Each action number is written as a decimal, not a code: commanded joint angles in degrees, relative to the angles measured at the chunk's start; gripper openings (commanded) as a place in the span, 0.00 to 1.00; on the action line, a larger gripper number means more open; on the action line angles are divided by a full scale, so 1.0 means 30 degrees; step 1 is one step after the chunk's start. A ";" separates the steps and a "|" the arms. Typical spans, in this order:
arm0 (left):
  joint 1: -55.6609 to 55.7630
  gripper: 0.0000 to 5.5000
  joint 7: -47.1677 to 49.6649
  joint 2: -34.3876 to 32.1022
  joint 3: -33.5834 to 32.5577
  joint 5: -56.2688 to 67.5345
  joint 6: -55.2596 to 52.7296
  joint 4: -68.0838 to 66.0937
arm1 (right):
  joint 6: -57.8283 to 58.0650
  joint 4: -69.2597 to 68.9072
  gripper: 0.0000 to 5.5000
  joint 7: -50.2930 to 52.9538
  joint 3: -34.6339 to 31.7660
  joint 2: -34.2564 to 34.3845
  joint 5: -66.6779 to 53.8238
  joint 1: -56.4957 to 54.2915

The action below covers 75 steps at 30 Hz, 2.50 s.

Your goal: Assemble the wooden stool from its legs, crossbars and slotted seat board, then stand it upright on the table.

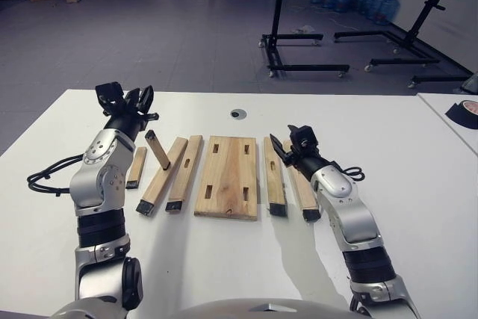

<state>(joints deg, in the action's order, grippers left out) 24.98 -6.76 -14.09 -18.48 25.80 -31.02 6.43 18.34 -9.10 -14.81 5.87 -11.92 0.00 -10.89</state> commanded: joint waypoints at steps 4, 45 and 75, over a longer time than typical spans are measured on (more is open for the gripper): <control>0.1108 0.31 -0.0669 -0.0052 -0.0104 0.0655 0.0525 -0.1267 | -0.0216 0.0263 0.51 -0.0062 0.0138 0.0025 0.0135 -0.0431; -1.1194 0.52 -0.3053 -0.1587 0.2820 0.0528 -0.0961 0.6879 | 0.0613 -0.1127 0.51 -0.0032 -0.0436 -0.0312 -0.0064 0.1334; -0.8181 0.65 -0.4731 -0.3684 0.4893 -0.4236 -0.1873 -0.0828 | 0.1022 -0.0650 0.51 -0.0204 -0.0328 0.0161 -0.0253 0.0235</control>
<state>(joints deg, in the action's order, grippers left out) -0.44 -20.32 -24.25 -4.97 13.93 -35.22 5.71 20.59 -11.51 -15.25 4.97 -11.59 -0.28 -8.63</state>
